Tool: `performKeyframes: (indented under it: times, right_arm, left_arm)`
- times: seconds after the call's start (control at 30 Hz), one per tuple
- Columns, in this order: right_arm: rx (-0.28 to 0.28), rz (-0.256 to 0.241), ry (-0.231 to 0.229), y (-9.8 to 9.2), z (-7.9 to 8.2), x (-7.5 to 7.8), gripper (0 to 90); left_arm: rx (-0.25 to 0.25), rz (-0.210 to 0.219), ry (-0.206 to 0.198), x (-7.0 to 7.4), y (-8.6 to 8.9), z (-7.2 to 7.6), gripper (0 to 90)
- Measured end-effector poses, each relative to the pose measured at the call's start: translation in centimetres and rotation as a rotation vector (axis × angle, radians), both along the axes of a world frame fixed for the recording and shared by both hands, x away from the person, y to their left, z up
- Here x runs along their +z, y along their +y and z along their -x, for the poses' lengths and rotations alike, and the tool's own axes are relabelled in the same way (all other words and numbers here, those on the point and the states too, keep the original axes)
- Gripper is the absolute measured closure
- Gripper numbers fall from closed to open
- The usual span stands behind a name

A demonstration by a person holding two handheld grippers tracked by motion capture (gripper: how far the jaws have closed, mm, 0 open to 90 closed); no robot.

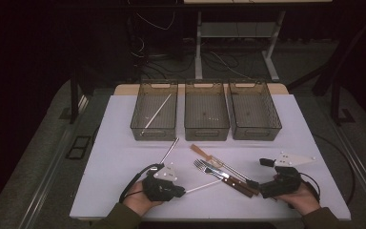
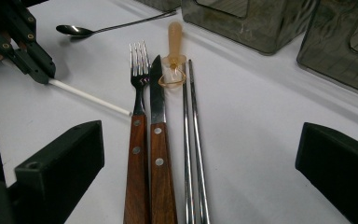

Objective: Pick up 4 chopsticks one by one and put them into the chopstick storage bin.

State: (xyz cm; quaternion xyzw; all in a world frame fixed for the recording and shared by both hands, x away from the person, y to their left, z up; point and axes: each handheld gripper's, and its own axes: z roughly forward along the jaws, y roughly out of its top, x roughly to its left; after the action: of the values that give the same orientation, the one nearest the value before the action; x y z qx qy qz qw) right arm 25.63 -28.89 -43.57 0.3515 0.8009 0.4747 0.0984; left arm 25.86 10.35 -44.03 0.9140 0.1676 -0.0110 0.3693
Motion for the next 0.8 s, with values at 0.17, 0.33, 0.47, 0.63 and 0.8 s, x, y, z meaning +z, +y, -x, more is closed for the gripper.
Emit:
performKeyframes:
  times: [0.17,0.33,0.47,0.63,0.8]
  right_arm:
    - [-0.001,-0.002,0.002,0.0,0.0,0.0,1.3]
    - [-0.001,0.001,0.000,0.0,0.0,0.0,1.3]
    - [-0.001,0.001,0.000,0.0,0.0,0.0,1.3]
    - [-0.001,0.002,0.000,0.0,0.0,0.0,1.3]
    - [0.000,0.002,0.001,0.0,-0.1,0.0,1.3]
  left_arm:
    - [0.024,0.026,0.009,0.2,0.2,-0.1,84.2]
    - [0.056,0.060,0.011,0.6,0.6,-0.3,84.2]
    - [0.074,0.079,0.019,0.8,0.8,-0.5,84.2]
    - [0.089,0.105,0.011,1.2,1.0,-0.6,84.2]
    - [0.110,0.142,0.001,1.8,1.3,-0.8,84.2]
